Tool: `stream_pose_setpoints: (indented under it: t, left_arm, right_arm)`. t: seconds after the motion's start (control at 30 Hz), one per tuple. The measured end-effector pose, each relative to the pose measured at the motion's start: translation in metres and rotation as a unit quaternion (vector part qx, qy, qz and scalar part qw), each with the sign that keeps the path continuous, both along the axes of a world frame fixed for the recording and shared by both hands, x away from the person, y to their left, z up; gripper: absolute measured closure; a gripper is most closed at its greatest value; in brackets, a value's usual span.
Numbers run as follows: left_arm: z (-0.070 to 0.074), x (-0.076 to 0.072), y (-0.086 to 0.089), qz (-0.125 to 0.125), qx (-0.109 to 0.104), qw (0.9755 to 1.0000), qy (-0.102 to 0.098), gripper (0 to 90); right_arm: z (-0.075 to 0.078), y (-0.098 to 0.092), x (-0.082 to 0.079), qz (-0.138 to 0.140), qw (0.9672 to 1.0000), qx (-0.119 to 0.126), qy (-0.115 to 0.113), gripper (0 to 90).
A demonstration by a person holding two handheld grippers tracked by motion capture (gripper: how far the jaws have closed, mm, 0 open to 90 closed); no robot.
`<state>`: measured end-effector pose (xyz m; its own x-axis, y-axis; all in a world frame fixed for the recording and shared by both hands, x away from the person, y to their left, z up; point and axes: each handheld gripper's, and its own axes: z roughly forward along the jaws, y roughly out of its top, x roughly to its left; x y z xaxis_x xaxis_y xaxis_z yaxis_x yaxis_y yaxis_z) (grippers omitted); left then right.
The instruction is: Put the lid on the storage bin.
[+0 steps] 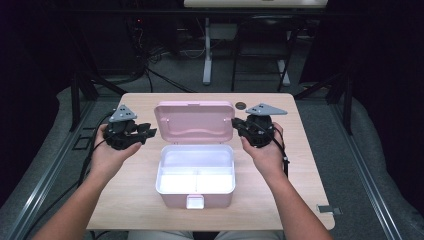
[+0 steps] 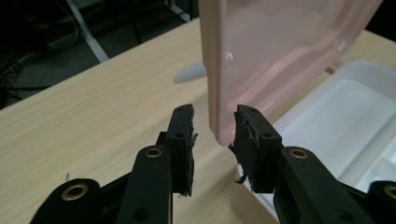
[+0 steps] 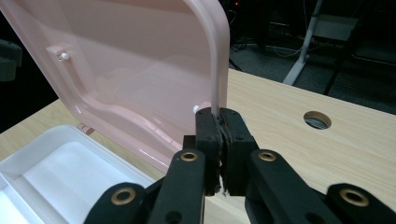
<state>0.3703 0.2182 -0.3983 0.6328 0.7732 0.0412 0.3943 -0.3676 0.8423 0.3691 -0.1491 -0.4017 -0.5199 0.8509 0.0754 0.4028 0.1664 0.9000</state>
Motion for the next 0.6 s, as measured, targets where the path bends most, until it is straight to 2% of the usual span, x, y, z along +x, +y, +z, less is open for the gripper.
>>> stream_pose_setpoints:
  t: [0.1,0.23,0.33,0.6]
  left_arm:
    - [0.004,0.000,-0.004,0.003,-0.029,0.9994,-0.019,66.5]
    - [0.011,0.003,-0.010,0.017,-0.044,0.9979,-0.044,68.0]
    - [0.015,0.006,-0.013,0.018,-0.058,0.9968,-0.052,70.5]
    - [0.017,0.008,-0.015,0.030,-0.076,0.9941,-0.071,80.7]
  right_arm:
    - [0.000,0.000,0.000,0.000,1.0000,0.002,0.000,87.3]
    - [-0.001,0.000,0.000,0.000,1.0000,0.004,-0.002,87.3]
    - [-0.001,0.000,0.000,0.000,1.0000,0.005,-0.001,87.3]
    - [-0.001,-0.002,0.000,0.004,1.0000,0.008,-0.001,86.2]
